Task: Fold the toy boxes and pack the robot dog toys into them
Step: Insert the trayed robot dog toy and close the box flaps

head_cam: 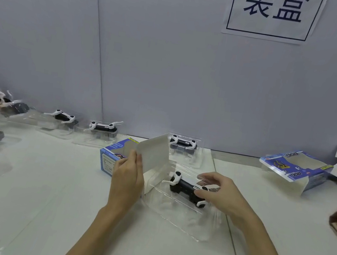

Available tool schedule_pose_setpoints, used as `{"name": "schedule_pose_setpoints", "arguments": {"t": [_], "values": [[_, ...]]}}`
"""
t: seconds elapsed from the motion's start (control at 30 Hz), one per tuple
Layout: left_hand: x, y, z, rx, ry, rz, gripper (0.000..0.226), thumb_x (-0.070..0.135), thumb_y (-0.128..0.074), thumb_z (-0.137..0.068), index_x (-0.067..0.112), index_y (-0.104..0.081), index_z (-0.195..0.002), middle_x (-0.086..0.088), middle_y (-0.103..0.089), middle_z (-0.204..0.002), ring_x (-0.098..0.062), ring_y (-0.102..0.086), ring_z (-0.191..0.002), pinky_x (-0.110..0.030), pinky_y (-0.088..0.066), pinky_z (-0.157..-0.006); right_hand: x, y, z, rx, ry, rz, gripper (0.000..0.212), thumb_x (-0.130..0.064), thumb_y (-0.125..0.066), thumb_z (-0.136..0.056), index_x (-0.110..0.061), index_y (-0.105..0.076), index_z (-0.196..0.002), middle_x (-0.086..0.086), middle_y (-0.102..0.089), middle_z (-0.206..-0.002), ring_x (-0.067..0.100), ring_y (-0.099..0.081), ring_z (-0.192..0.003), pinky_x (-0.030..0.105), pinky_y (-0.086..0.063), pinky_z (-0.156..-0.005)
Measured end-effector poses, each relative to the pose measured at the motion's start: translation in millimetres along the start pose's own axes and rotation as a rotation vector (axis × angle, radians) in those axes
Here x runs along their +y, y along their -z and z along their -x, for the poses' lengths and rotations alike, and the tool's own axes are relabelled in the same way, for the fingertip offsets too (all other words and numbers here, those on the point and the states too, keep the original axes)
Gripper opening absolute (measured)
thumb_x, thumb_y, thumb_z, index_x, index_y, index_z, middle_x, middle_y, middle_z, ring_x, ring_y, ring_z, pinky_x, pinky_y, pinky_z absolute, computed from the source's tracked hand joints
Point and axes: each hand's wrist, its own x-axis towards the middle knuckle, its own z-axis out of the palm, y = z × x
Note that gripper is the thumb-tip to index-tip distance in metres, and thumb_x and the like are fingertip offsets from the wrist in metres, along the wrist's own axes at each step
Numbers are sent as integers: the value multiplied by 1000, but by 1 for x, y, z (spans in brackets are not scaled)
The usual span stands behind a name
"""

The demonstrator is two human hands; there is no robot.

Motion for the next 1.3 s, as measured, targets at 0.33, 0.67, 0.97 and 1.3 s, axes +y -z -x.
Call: {"name": "schedule_pose_setpoints", "arguments": {"t": [0.33,0.67,0.97,1.3], "values": [[-5,5,-4,81,110,137,30,22,-36,-113,27,-42,-83,6,-45,-71,-26,-44,-72,-36,-29,-62,1,0,0,-60,72,-215,37,-7,-85,-82,-28,-78,-112,-6,-78,-110,14,-75,-95,17,-54,-74],[0,7,-7,169,133,181,39,19,-38,-112,27,-33,-74,1,-42,-65,-17,-41,-62,-29,-30,-57,1,-25,-2,85,58,-251,37,-5,-85,-81,-22,-77,-113,0,-76,-110,18,-72,-99,29,-59,-89],[6,-10,12,-14,25,172,30,26,-37,-112,32,-38,-82,6,-49,-73,-26,-47,-86,-19,-31,-63,-1,-45,0,182,36,-168,43,-9,-83,-83,-23,-70,-122,-12,-71,-117,10,-67,-110,26,-53,-93],[33,-18,37,-207,-189,191,17,34,-35,-107,36,-42,-91,30,-63,-85,9,-44,-101,-36,-40,-85,-6,-65,2,225,-1,-604,41,-13,-63,-95,-30,-57,-132,4,-65,-126,12,-68,-106,28,-49,-90]]}}
